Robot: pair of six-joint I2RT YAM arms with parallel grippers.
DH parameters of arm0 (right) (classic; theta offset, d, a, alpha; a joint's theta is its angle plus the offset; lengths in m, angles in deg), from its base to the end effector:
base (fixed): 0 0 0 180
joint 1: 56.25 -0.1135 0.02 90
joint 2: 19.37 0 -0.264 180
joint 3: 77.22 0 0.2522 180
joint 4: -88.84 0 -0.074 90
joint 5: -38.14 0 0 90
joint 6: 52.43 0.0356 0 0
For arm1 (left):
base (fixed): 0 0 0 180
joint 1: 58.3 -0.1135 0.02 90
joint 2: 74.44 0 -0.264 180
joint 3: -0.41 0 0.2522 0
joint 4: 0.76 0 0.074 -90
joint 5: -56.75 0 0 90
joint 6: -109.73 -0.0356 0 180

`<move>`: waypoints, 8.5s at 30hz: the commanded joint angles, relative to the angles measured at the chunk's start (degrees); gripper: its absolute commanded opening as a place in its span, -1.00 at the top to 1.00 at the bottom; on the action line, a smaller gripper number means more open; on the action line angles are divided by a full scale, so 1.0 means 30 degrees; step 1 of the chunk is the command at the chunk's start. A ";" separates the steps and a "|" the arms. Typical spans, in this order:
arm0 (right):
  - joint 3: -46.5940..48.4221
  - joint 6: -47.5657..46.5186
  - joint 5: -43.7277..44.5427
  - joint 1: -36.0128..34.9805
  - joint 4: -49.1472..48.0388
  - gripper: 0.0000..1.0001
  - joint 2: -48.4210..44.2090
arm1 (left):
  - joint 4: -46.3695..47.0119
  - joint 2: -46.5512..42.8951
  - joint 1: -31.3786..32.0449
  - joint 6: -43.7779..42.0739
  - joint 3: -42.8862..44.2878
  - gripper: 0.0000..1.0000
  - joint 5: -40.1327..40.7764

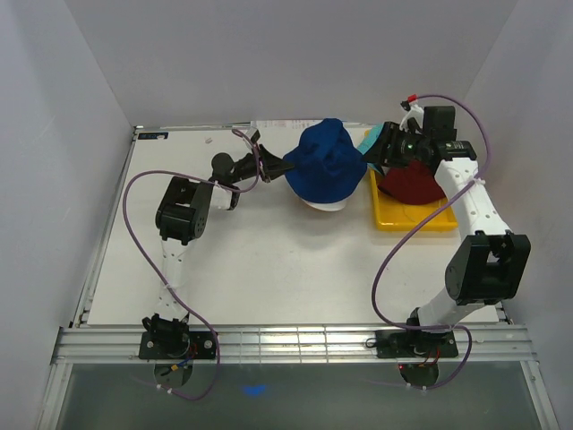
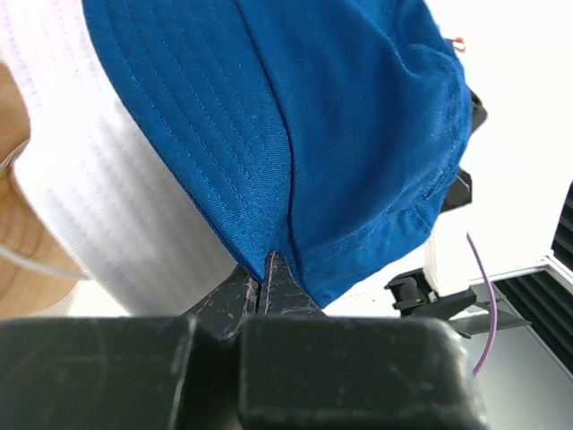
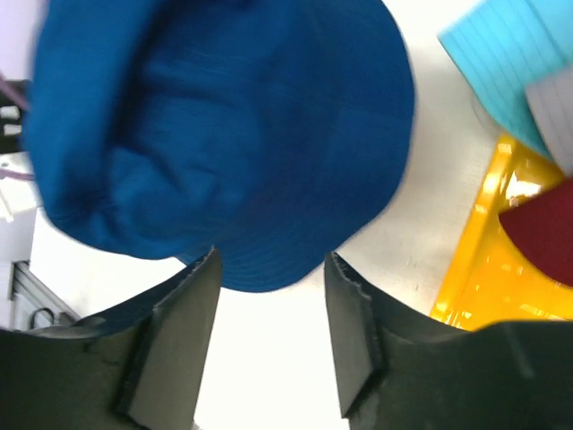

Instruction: Stack the hats

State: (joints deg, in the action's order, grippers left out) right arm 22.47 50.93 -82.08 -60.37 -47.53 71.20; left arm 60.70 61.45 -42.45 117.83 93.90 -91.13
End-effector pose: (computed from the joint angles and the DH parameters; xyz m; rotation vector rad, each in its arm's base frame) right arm 0.3558 0.0436 0.3581 -0.1313 2.1700 0.7464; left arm 0.4570 -0.1611 0.1575 -0.1065 1.8405 -2.1528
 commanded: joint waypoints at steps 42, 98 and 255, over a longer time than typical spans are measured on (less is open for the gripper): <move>-1.1681 2.0183 -0.3229 0.2311 -2.5336 -0.26 0.3678 | 0.2583 -0.2115 -0.0100 -0.1706 -0.1057 1.00 -0.0333; -0.3422 0.5949 0.1253 -0.0296 -0.7614 0.67 0.4118 | -0.8696 -0.4283 -0.0833 -0.6978 -0.5158 1.00 0.3622; 0.5665 0.3748 -0.1704 0.2721 0.1119 0.84 -0.6809 | -1.2183 -0.9733 0.8484 -0.1384 0.2224 -0.42 1.2880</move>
State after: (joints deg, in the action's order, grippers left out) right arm 39.82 62.49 -85.29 -52.24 -40.47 52.33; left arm 22.91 31.51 -17.25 112.81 98.55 -53.65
